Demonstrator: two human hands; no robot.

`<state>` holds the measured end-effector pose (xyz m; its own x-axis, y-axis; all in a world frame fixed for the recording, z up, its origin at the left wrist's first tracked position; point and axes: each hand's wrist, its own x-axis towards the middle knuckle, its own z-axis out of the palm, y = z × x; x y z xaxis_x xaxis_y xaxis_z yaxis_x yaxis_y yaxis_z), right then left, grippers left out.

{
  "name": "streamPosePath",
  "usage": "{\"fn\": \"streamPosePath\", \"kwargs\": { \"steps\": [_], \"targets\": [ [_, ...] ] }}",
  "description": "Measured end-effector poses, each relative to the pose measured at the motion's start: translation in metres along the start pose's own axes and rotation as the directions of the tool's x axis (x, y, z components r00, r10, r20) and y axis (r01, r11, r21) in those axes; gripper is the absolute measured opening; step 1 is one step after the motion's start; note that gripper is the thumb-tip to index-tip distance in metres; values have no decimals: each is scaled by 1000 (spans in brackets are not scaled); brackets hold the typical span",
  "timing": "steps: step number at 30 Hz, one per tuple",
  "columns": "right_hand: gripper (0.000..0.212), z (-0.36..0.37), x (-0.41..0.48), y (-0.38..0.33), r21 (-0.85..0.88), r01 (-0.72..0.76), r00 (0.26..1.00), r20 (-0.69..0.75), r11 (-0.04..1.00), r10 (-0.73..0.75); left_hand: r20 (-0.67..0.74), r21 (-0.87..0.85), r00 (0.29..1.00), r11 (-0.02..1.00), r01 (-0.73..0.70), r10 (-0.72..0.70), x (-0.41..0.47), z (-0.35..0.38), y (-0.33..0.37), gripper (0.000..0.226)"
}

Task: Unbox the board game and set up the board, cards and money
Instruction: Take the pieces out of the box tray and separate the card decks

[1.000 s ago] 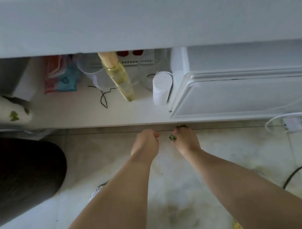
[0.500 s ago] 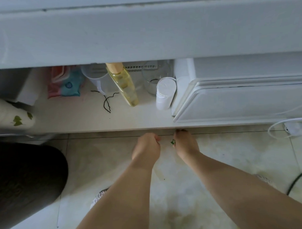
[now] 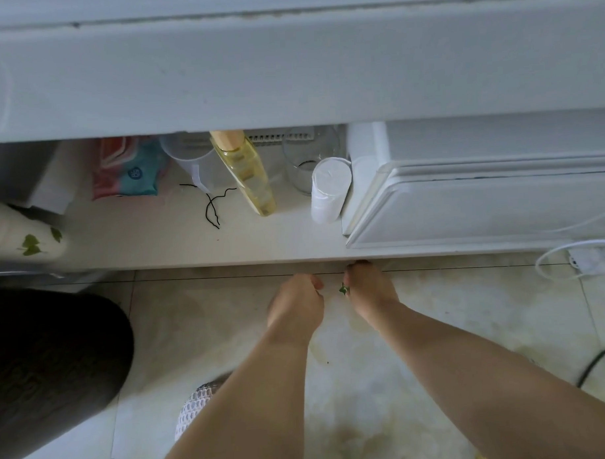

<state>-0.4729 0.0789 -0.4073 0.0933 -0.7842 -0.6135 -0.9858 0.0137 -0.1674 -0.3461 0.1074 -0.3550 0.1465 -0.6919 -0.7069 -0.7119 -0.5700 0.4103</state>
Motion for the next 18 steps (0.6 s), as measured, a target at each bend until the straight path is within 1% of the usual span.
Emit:
{"fn": "streamPosePath", "kwargs": {
  "steps": [1,3,6,9,12,15,16,18],
  "targets": [
    [12,-1,-1,0,1,-7,1000,-6,1000,7,9,-17,1000,1000,9,-9,1,4,-1,33],
    [20,2,0,2,33,-16,999,-35,999,17,54,-78,998,996,41,-37,3,13,-1,35],
    [19,5,-2,9,113,-38,997,-69,993,46,164,-198,984,974,105,-73,4,27,3,45],
    [20,8,-3,17,246,-85,992,-71,966,105,212,-307,970,934,181,-118,6,36,7,51],
    [24,13,-3,19,398,-127,988,-33,909,152,239,-437,957,862,258,-165,10,41,7,52],
    [24,15,-4,17,450,-137,990,40,883,133,262,-512,948,806,296,-181,12,43,7,47],
    [25,14,-4,16,450,-141,990,64,882,126,270,-527,945,793,304,-182,13,44,8,42],
    [28,12,-4,16,450,-158,987,105,879,123,286,-526,939,788,320,-190,13,44,10,25]
  ]
}}
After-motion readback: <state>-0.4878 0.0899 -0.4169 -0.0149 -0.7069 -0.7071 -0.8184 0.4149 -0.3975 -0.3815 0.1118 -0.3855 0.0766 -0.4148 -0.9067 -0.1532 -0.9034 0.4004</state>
